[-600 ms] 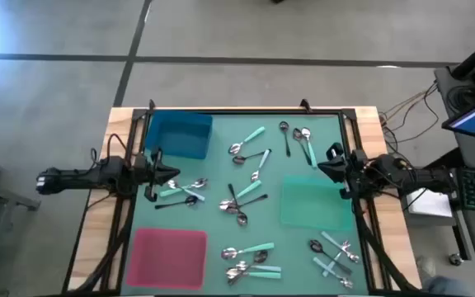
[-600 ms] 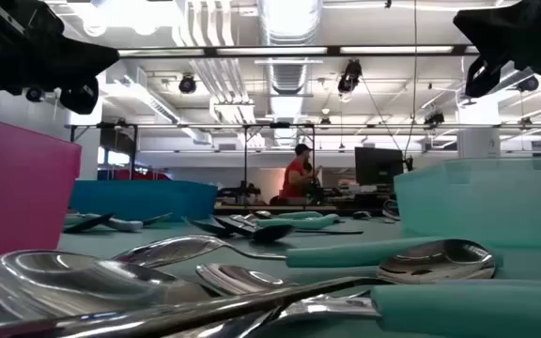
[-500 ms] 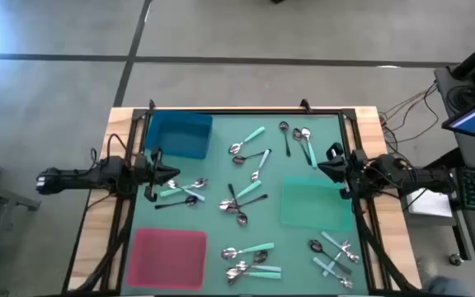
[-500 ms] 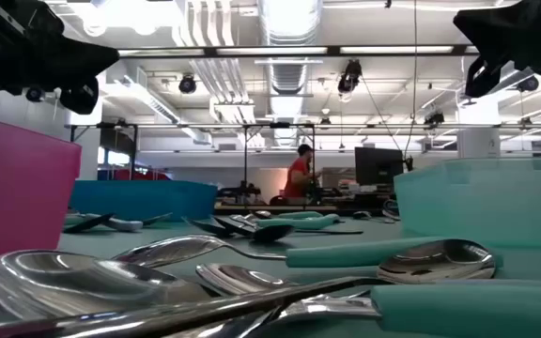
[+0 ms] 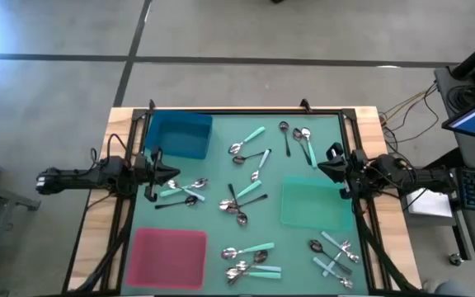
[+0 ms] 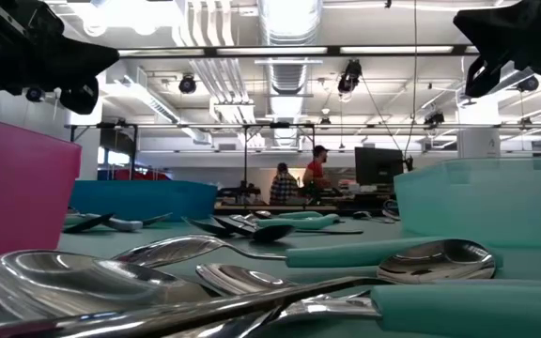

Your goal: Sort silverware by color (type)

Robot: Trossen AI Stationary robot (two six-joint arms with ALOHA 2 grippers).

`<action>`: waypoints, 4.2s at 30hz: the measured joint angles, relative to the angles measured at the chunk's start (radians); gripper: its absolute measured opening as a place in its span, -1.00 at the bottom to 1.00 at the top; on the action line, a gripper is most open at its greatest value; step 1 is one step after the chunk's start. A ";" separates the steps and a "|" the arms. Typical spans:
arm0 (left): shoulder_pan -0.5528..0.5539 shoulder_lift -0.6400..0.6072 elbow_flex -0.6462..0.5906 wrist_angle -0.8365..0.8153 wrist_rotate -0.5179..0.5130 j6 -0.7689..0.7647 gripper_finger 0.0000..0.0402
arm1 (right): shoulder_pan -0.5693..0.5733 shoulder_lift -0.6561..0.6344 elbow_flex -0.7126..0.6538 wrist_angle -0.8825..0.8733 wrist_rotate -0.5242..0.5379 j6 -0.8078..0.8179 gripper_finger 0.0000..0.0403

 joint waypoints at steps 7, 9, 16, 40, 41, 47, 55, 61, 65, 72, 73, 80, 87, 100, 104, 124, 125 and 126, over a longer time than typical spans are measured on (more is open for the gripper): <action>0.000 0.000 0.000 0.000 0.000 0.000 -1.00 | 0.000 0.016 0.000 0.000 0.000 0.000 -0.91; 0.000 0.000 0.000 0.000 0.000 0.000 -1.00 | 0.000 0.019 0.000 0.000 0.000 0.000 -0.91; 0.000 0.000 0.000 0.000 0.000 0.000 -1.00 | 0.000 0.019 0.000 -0.001 0.000 0.000 -0.91; 0.000 0.000 0.000 0.000 0.000 0.000 -1.00 | 0.000 0.019 0.000 -0.001 0.000 0.000 -0.91; 0.000 0.000 0.000 0.000 0.000 0.000 -1.00 | 0.000 0.019 0.000 -0.001 0.000 0.000 -0.91; 0.000 0.000 0.000 0.000 0.000 0.000 -1.00 | 0.000 0.019 0.000 -0.001 0.000 0.000 -0.91; 0.000 0.000 0.000 0.000 0.000 0.000 -1.00 | 0.000 0.019 0.000 0.001 0.000 0.024 -0.91; 0.000 0.000 0.000 0.000 0.000 0.000 -1.00 | 0.000 0.018 0.000 0.048 0.000 0.008 -0.91; 0.000 0.000 0.000 0.000 0.000 0.000 -1.00 | 0.000 0.018 0.000 0.056 0.056 0.063 -0.91; 0.000 0.000 0.000 0.000 0.000 0.000 -1.00 | 0.000 0.019 0.000 0.044 0.052 0.121 -0.91; 0.000 0.000 0.000 0.000 0.000 0.000 -1.00 | 0.000 0.019 0.000 0.044 0.052 0.117 -0.91; 0.000 0.000 0.000 0.000 0.000 0.000 -1.00 | 0.000 0.019 0.000 0.044 0.052 0.015 -0.91; 0.000 0.000 0.000 0.000 0.000 0.000 -1.00 | 0.000 0.019 0.014 0.045 0.076 0.065 -0.91; 0.000 0.001 0.000 0.065 -0.001 0.000 -1.00 | 0.000 0.020 0.019 0.066 0.136 0.036 -0.91; 0.000 0.010 0.000 0.065 -0.002 -0.012 -1.00 | -0.001 0.021 0.026 0.065 0.222 0.066 -0.91; 0.000 0.091 0.000 0.214 -0.266 -0.042 -1.00 | 0.000 0.071 0.031 -0.024 0.413 0.091 -0.91; 0.000 0.098 0.000 0.220 -0.267 -0.065 -1.00 | -0.001 0.078 0.031 -0.025 0.424 0.094 -0.91; 0.000 0.105 0.000 0.231 -0.267 -0.088 -1.00 | -0.001 0.085 0.031 -0.023 0.430 0.094 -0.91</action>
